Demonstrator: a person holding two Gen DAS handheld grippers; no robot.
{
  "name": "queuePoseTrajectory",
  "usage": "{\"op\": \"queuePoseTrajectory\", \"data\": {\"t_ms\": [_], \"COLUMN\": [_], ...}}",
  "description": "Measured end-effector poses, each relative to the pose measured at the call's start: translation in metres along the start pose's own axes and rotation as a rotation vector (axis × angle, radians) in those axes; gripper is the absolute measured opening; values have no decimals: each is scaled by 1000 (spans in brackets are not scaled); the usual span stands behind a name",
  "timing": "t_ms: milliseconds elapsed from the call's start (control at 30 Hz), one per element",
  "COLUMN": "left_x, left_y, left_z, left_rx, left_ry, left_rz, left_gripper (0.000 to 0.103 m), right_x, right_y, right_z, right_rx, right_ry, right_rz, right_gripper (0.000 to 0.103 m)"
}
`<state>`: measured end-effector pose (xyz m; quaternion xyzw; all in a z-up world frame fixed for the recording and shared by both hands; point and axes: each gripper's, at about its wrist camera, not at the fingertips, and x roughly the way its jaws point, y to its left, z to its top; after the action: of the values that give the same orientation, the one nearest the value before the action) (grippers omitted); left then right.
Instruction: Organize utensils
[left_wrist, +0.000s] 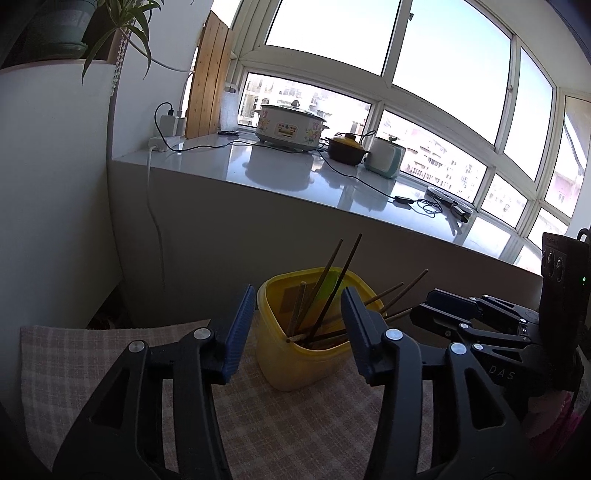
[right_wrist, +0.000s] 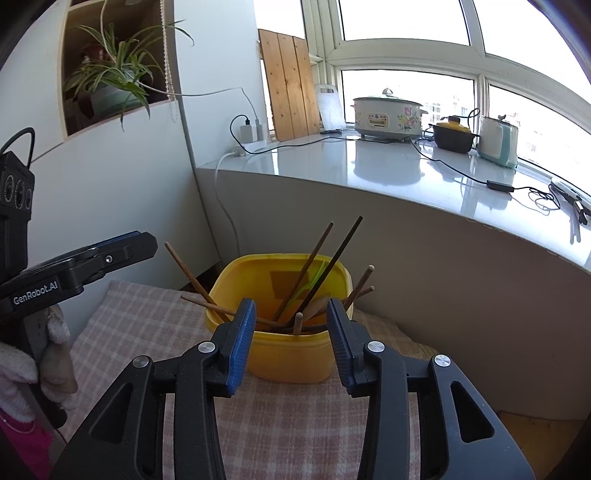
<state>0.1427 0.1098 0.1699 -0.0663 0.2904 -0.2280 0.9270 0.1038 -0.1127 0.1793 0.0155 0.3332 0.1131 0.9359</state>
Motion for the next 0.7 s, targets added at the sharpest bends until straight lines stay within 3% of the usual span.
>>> {"op": "queuePoseTrajectory", "data": {"t_ms": [67, 233, 333, 433, 700], "left_x": [-8, -27, -41, -51, -62], "left_y": [-1, -10, -18, -25, -35], "left_z": [-6, -21, -31, -38, -54], "left_rx": [-4, 24, 43, 55, 55], "left_ry": [-10, -25, -59, -73, -81], "left_rz": [19, 67, 106, 122, 206], "left_gripper": [78, 90, 103, 103, 103], "right_x": [-4, -15, -22, -28, -37], "right_y": [0, 0, 3, 3, 0], "right_z": [-1, -5, -7, -10, -16], "right_rx": [0, 7, -5, -1, 43], "right_ry": [-12, -48, -71, -90, -114], "right_rz": [-10, -28, -52, -61, -89], "right_gripper": [42, 63, 68, 80, 83]}}
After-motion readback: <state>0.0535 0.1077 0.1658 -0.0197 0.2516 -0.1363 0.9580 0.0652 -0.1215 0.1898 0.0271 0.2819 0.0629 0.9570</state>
